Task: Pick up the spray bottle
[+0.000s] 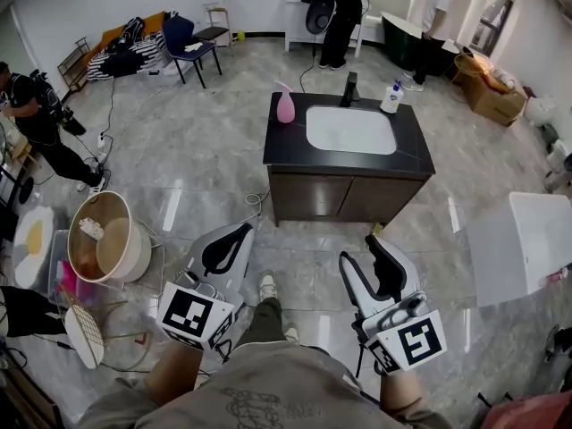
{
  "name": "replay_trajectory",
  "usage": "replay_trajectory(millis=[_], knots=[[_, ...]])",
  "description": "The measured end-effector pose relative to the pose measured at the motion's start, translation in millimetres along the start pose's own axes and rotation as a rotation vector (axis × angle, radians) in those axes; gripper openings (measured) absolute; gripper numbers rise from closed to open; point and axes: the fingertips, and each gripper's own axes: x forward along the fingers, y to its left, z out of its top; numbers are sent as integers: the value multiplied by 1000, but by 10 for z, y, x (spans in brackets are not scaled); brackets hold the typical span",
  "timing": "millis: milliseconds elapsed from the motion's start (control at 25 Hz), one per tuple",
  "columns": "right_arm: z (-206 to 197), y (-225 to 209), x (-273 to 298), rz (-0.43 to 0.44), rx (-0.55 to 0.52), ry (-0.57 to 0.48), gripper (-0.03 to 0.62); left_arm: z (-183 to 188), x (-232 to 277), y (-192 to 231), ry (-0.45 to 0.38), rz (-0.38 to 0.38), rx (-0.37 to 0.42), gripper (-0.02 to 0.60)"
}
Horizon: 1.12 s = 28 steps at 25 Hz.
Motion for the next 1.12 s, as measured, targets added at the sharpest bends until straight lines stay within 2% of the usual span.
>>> replay_trajectory(millis=[400, 800, 1120], knots=[[-129, -324, 890, 21, 5, 52, 207, -101, 616, 785, 0, 40, -34, 0], [-42, -864, 2048, 9, -10, 65, 207, 108, 1488, 1679, -6, 21, -23, 0], [-41, -1166, 2865, -16, -25, 72, 210, -19, 2025, 2318, 7, -7, -30, 0]])
